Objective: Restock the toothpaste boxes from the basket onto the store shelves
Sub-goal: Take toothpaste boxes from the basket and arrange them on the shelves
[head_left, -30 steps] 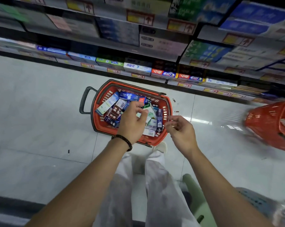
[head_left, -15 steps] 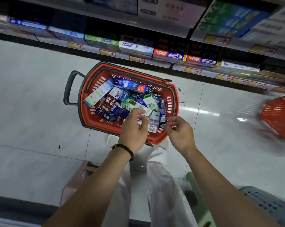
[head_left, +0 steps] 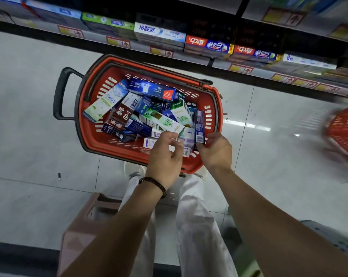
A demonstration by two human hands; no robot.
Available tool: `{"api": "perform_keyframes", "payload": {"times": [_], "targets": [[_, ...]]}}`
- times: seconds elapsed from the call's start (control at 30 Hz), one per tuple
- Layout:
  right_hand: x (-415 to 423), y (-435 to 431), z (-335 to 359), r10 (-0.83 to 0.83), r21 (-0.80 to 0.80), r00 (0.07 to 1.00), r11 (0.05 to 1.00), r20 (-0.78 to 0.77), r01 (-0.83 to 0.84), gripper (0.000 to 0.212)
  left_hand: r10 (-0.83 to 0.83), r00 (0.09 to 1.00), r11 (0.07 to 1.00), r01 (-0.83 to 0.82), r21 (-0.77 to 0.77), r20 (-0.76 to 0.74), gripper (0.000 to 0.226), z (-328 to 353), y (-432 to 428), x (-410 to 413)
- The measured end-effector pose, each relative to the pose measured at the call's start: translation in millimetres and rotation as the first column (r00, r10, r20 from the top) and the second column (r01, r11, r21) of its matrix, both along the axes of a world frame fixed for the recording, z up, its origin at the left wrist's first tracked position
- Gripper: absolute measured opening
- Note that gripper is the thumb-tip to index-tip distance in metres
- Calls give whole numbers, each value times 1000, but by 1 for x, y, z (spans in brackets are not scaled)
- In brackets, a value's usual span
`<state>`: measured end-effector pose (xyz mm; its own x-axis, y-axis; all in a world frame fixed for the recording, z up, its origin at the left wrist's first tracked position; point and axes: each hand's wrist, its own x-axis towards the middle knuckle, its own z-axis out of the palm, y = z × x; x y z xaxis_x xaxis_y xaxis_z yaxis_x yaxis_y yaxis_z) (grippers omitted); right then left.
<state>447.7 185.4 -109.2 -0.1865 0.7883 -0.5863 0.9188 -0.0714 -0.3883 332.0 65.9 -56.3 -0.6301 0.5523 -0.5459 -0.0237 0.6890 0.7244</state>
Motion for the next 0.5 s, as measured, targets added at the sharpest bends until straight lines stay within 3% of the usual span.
{"api": "perform_keyframes", "payload": {"times": [0.17, 0.5], "targets": [[-11, -4, -11, 90, 45, 989, 994, 113, -96, 49, 6, 1000, 1000, -6, -1, 28, 22, -6, -4, 5], [-22, -5, -13, 203, -47, 938, 979, 282, -198, 53, -10, 1000, 1000, 10, -5, 5, 22, -7, -7, 0]]}}
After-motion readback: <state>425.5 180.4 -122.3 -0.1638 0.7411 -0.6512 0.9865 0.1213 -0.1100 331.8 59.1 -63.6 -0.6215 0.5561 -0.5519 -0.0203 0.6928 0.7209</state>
